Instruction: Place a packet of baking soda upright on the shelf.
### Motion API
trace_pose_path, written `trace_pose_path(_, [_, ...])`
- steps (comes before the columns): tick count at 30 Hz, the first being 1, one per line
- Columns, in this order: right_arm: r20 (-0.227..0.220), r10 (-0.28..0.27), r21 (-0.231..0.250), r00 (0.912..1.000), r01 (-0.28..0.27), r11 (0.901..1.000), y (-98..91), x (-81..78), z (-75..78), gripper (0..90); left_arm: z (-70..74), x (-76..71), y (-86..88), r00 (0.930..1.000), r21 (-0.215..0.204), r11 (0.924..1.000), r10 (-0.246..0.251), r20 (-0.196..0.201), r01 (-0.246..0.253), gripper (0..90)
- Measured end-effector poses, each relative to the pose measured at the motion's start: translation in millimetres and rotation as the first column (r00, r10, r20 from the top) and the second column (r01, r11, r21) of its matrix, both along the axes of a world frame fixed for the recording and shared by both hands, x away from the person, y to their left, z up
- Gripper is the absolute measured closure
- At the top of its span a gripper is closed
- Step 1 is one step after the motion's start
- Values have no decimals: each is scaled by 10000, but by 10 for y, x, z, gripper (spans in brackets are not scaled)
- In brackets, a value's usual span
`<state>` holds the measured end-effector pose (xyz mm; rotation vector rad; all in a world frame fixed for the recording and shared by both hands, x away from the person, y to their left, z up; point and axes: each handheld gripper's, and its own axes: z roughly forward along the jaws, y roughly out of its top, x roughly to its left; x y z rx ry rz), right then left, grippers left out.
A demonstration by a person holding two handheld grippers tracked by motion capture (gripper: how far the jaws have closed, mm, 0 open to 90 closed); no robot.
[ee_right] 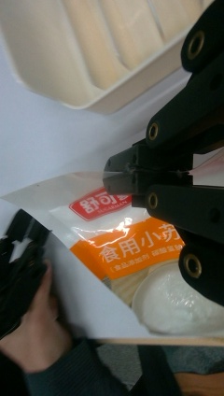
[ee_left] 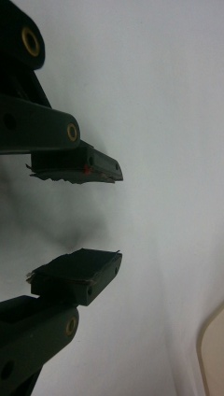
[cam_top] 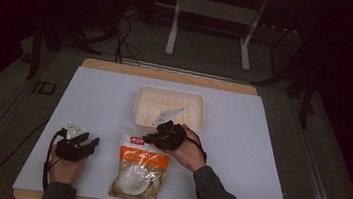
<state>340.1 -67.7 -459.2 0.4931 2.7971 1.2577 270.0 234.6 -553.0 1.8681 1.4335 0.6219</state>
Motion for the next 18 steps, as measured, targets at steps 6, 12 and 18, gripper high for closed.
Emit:
trace_pose_path(6, [390, -175, 369, 9991, 160, 9992, -29, -20, 151, 900, 1, 0, 2, 10000, 1, 10000, -15, -20, 15, 540])
trace_pose_path(12, [520, -263, 530, 9983, 235, 9983, -61, -53, 290, 900, 2, -1, -2, 10000, 3, 10000, 7, -19, -7, 540])
trace_pose_path(18, [586, -393, 616, 9975, 357, 9975, -80, -64, 413, 900, 1, 0, 2, 10000, 0, 10000, -10, -1, 10, 540])
